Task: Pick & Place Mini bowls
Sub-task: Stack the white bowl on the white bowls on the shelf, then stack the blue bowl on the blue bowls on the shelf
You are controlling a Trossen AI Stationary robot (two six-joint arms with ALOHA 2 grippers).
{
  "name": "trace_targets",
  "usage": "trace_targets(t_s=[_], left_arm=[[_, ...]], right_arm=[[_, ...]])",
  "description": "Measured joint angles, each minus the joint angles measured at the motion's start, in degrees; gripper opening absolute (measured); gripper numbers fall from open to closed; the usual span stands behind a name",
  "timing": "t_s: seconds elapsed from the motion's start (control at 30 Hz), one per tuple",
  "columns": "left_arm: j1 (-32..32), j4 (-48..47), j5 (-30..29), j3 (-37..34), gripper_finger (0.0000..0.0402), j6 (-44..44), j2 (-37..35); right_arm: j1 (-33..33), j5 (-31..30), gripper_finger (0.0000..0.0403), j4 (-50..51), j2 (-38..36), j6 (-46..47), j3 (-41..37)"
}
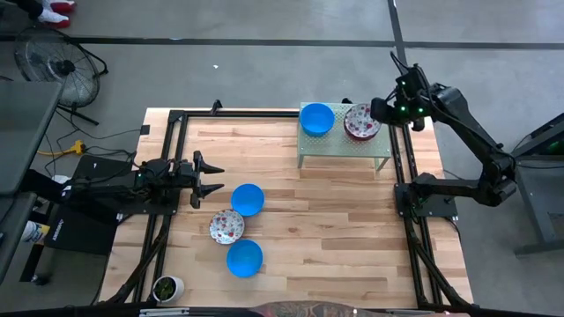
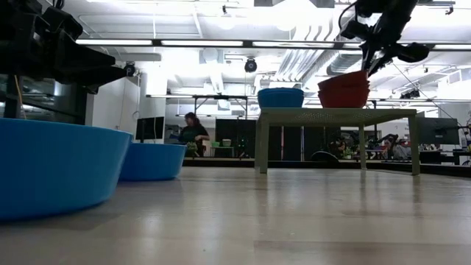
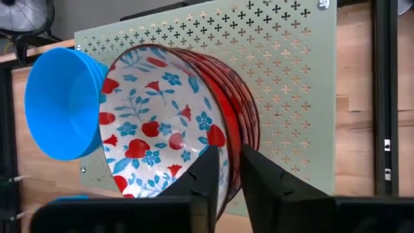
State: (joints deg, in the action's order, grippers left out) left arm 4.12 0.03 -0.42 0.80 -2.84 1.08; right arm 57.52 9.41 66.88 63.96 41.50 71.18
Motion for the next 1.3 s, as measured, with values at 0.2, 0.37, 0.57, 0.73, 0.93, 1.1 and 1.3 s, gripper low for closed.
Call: trace_targets(t_s=[0.2,0.37,0.57,0.73,0.93,1.1,1.3], left_arm=[[0.00,0.00,-0.01,0.00,0.0232,0.01,0.00],[0.00,0.00,0.00,0.00,0.0232,0.01,0.00],[-0.02,0.00,0.00,-0.02,0.0232,0.01,0.00],[0.00,0.00,0.01,0.00,0.0232,0.01,0.02],[0.00,-0.01,0.01,0.00,0.0232,0.01,0.01],[0.00,0.00,0.01,0.00,0.0232,0.00,0.01],[-0.01,0.00,-0.01,-0.01,0.0232,-0.01,0.02]], right_arm=[[0.00,-0.17,0.0087,-2.67,-0.22,0.04,0.00],[0.00,-0.05,0.0104,-3.51,-1.71,0.04,0.00],[-0.26,-3.77,0.0105,-2.85,-4.21,-0.04,0.00],[-1.09,-7.05,0.0105,-3.01,-6.65,-0.45,0.00],[-7.74,-9.83,0.0105,2.12,-10.72,-0.21,0.00],[-15.54,-10.37,0.0105,9.83,-15.41,-0.40,0.00],[-23.65,-11.46,0.0105,14.72,-22.23,-1.42,-0.04]])
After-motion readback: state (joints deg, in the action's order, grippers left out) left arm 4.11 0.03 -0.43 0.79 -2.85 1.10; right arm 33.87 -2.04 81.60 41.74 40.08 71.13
